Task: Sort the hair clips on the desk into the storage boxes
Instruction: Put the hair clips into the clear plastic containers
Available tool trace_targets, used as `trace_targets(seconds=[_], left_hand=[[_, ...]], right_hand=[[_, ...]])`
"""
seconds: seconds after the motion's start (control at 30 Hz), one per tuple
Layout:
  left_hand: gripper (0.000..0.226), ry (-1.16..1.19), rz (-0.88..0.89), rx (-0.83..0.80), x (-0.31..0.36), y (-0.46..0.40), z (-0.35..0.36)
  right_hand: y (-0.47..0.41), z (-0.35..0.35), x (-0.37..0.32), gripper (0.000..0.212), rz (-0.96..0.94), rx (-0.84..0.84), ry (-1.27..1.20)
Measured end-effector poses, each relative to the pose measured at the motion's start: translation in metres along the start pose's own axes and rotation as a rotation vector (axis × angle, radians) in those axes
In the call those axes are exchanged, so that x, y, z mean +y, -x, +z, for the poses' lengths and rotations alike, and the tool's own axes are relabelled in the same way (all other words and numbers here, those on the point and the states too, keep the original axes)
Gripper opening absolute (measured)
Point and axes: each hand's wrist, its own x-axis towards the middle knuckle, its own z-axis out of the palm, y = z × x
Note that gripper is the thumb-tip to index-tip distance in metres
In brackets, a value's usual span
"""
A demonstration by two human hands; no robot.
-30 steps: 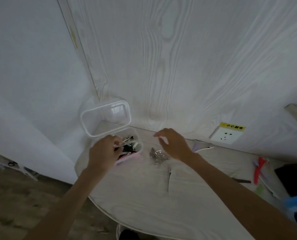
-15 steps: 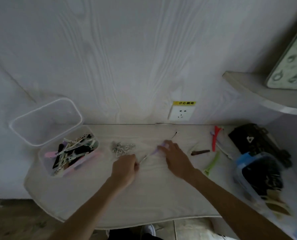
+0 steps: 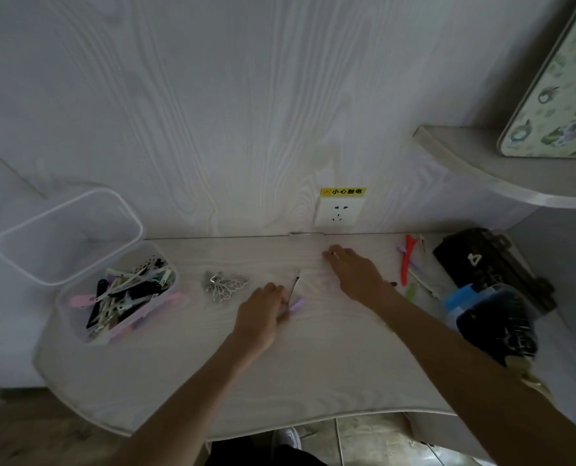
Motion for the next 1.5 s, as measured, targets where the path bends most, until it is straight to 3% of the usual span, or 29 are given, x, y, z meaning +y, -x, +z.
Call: trace_targets(seconds=[0.1, 0.2, 0.3, 0.5, 0.6, 0.7, 0.77, 0.97, 1.2, 1.33, 1.5], left_hand=[[0.016, 0.05, -0.049, 0.046, -0.014, -0.002, -0.006], [0.014, 0.101, -0.104, 0.057, -0.025, -0.002, -0.008], [0.012, 0.205, -0.134, 0.086, -0.03, -0.002, -0.006], [0.012, 0.195, -0.096, 0.202, -0.039, 0.005, -0.014], [0.011, 0.16, -0.05, 0.171, -0.041, 0.012, -0.021], [0.009, 0.174, -0.056, 0.226, -0.048, 0.014, -0.035], [0.01, 0.192, -0.06, 0.285, -0.056, 0.017, -0.051], [0.008, 0.301, -0.171, 0.468, -0.093, 0.045, -0.106], [0.01, 0.263, -0.433, 0.47, -0.161, 0.093, -0.138], [0.009, 0.285, -0.514, 0.48, -0.179, 0.108, -0.14], [0.014, 0.28, -0.522, 0.455, -0.191, 0.105, -0.134]], right_hand=[[0.012, 0.011, -0.006, 0.026, -0.135, 0.181, -0.077], [0.031, 0.019, -0.018, 0.009, -0.332, 0.21, -0.069], [0.039, 0.019, -0.031, 0.017, -0.346, 0.182, -0.135], [0.017, 0.001, -0.037, 0.015, -0.004, 0.207, -0.349], [-0.013, -0.004, -0.034, 0.006, -0.206, 0.228, -0.272], [-0.04, -0.009, -0.037, 0.008, -0.362, 0.018, -0.162], [-0.043, -0.01, -0.043, 0.012, -0.33, -0.073, -0.164], [-0.015, 0.0, -0.065, 0.013, -0.147, 0.05, -0.352], [-0.021, -0.025, -0.098, 0.009, -0.074, -0.026, -0.456], [-0.035, -0.069, -0.162, 0.008, -0.285, 0.186, -0.597], [-0.054, -0.086, -0.26, 0.012, -0.688, 0.199, -0.432]])
